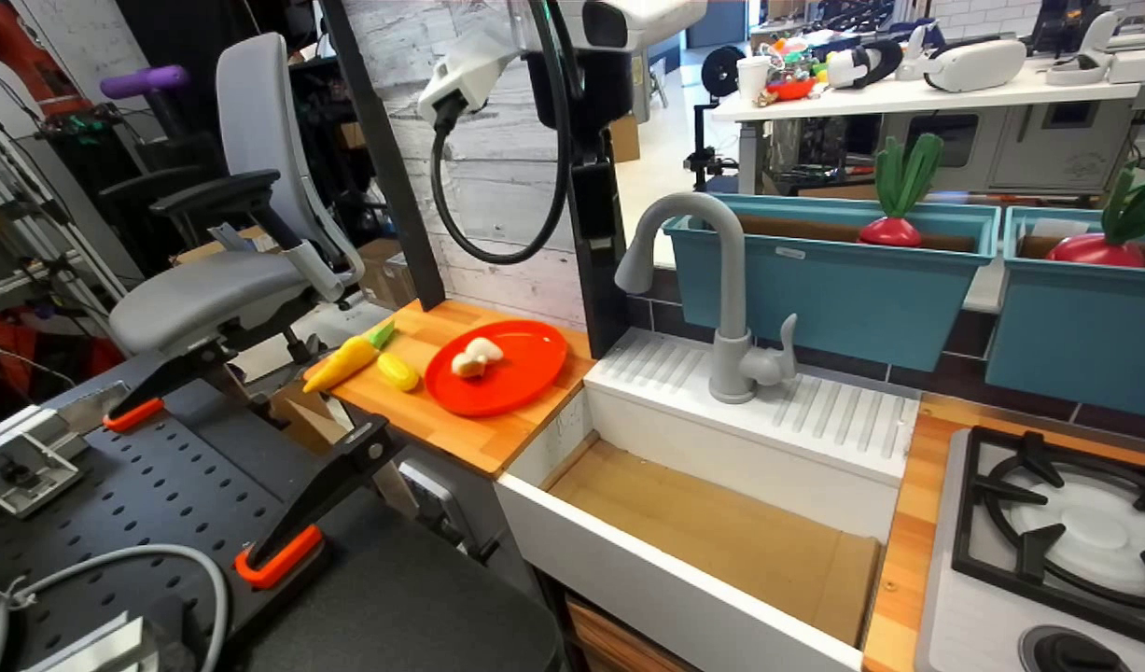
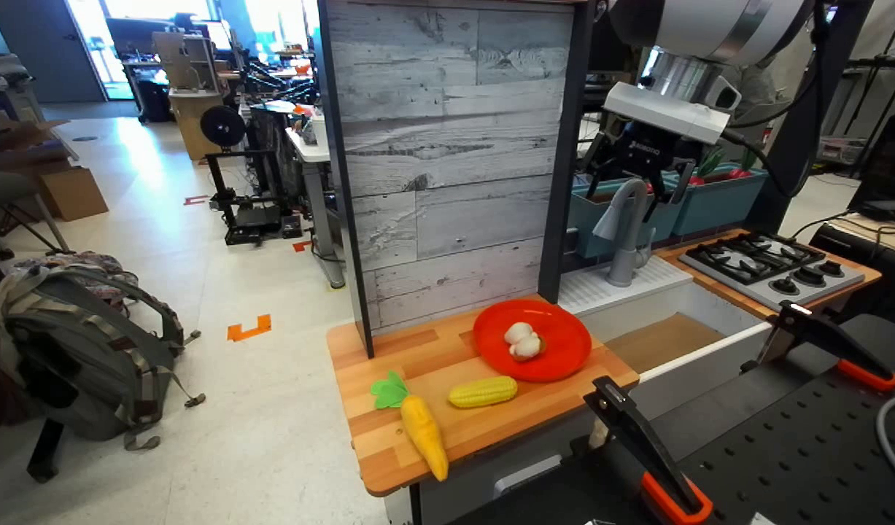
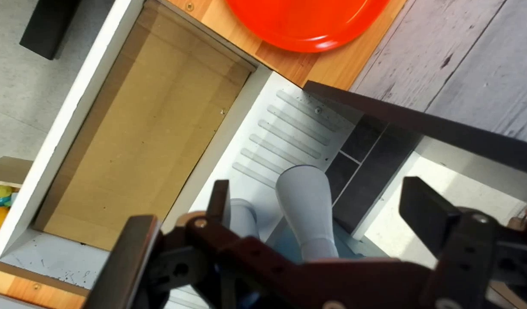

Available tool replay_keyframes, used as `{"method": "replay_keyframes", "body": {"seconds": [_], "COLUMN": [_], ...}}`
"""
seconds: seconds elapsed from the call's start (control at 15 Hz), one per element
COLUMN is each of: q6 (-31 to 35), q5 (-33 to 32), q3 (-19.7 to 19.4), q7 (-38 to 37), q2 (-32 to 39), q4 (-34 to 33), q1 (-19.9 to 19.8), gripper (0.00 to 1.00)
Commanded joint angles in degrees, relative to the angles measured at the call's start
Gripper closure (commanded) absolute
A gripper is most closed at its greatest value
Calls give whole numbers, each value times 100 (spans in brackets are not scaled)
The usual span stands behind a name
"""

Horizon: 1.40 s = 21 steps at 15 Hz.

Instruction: Pick up the plush animal and put it on the plate, then move the tap to the right

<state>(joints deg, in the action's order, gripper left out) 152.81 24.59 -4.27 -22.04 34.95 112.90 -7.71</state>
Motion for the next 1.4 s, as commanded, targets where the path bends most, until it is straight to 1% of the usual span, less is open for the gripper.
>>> {"method": "replay_keyframes", "body": {"seconds": [0.0,0.33,0.53,0.6,0.67,0.73,0.8,1.2,1.27,1.33], "q6": [-79,-210,-294,-276,-247,-222,-199,-238,-215,-206], "q5": [155,177,147,130,96,56,34,-247,-318,-392], "q3": [20,38,22,-1,-31,-58,-77,-259,-305,-350], "q7": [-168,-273,-345,-400,-442,-471,-495,-565,-574,-565], "q2": [269,512,625,657,676,682,680,764,784,799], "q4": [-335,-654,-826,-867,-890,-889,-879,-853,-823,-808], "q1": [-113,-239,-248,-218,-178,-135,-108,120,183,231], "gripper": [0,0,0,25,26,32,42,88,92,92]}}
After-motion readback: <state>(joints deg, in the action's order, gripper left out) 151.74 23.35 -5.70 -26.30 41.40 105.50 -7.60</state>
